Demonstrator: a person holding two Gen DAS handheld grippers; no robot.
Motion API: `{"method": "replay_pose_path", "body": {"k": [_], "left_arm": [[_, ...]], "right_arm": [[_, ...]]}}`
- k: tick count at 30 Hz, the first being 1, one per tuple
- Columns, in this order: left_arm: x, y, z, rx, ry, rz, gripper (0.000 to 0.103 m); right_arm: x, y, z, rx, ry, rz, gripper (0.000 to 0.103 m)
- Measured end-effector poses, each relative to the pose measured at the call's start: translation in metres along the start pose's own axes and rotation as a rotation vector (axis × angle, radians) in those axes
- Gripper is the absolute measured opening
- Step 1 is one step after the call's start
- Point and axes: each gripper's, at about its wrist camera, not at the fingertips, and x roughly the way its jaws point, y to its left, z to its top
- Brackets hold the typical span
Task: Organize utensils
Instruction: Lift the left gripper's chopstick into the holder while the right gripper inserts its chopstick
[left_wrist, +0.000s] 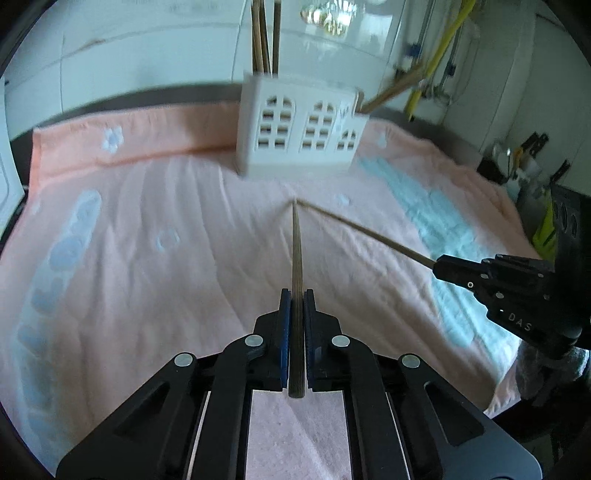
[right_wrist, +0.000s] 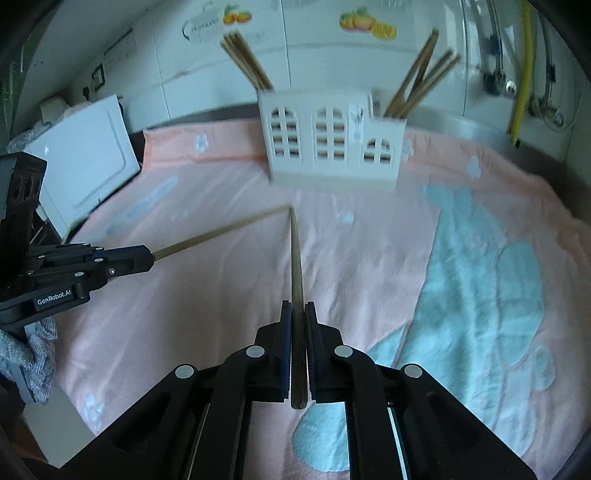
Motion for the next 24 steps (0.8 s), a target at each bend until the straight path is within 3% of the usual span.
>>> {"method": "replay_pose_path", "body": {"k": [11, 24], "left_arm": [[-0.037, -0.001, 0.056, 0.012, -0.148, -0.047, 0.005], [-0.038, -0.017, 0.117, 0.108, -0.175, -0.054, 0.005]], "right_arm": [[-0.042, 0.008, 0.075, -0.054, -0.166, 0.005, 0.007], [-0.067, -0.015, 0.154, -0.069, -0.189, -0.001, 0.007]]}}
